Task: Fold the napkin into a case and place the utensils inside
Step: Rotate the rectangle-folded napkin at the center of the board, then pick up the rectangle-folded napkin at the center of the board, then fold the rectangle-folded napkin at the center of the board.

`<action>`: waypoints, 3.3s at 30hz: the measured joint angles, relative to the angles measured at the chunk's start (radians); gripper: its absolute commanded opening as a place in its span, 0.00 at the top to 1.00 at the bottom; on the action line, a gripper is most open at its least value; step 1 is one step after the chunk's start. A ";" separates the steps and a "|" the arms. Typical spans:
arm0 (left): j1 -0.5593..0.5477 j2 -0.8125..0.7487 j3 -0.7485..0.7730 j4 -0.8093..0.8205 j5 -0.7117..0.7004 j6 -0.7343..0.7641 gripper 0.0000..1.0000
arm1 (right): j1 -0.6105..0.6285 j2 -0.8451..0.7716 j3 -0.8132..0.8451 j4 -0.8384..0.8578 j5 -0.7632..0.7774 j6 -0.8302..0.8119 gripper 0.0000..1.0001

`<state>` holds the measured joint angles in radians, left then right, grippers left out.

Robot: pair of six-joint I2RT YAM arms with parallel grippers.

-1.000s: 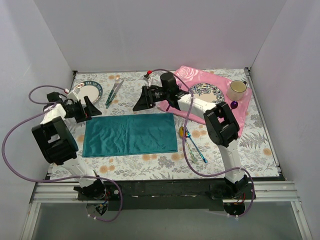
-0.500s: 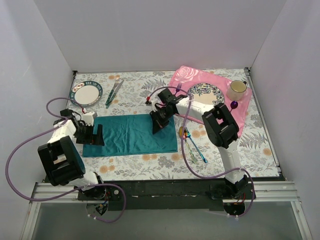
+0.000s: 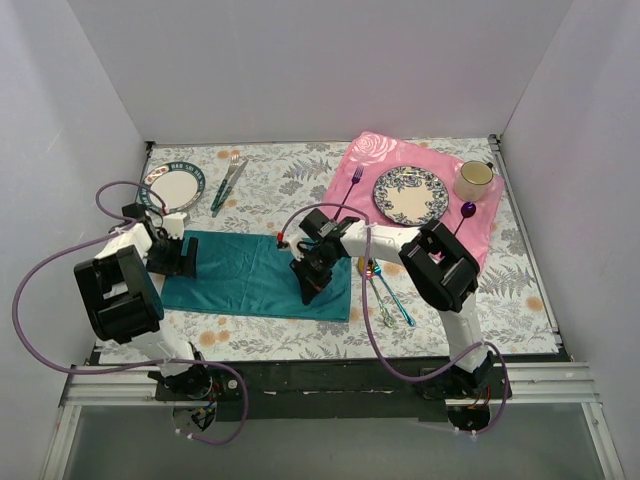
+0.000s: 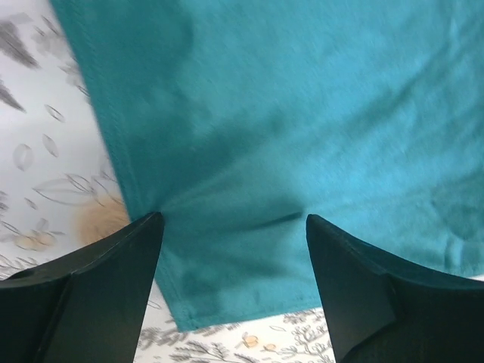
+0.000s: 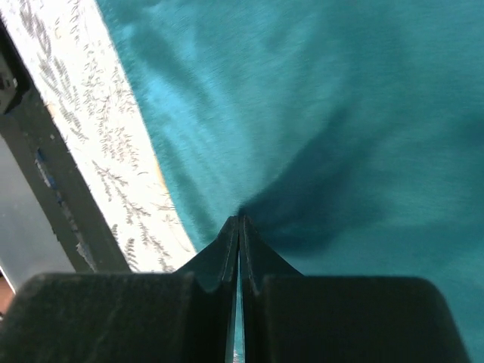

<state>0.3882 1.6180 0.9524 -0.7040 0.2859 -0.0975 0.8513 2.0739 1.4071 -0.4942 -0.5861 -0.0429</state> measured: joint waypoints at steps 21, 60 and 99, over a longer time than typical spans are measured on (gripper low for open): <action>0.188 0.069 0.208 -0.068 0.171 -0.146 0.53 | -0.118 -0.104 0.084 -0.163 -0.047 -0.077 0.86; 0.069 0.010 -0.048 0.260 -0.069 -0.123 0.80 | -0.120 -0.061 0.037 -0.273 0.200 -0.118 0.92; -0.623 -0.058 0.147 -0.067 0.156 -0.409 1.00 | -0.230 -0.150 0.026 -0.281 0.143 -0.106 0.93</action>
<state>-0.2352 1.5604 1.0992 -0.7708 0.4416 -0.5068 0.6212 1.9244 1.4326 -0.7753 -0.4431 -0.1493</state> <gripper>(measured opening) 0.019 0.078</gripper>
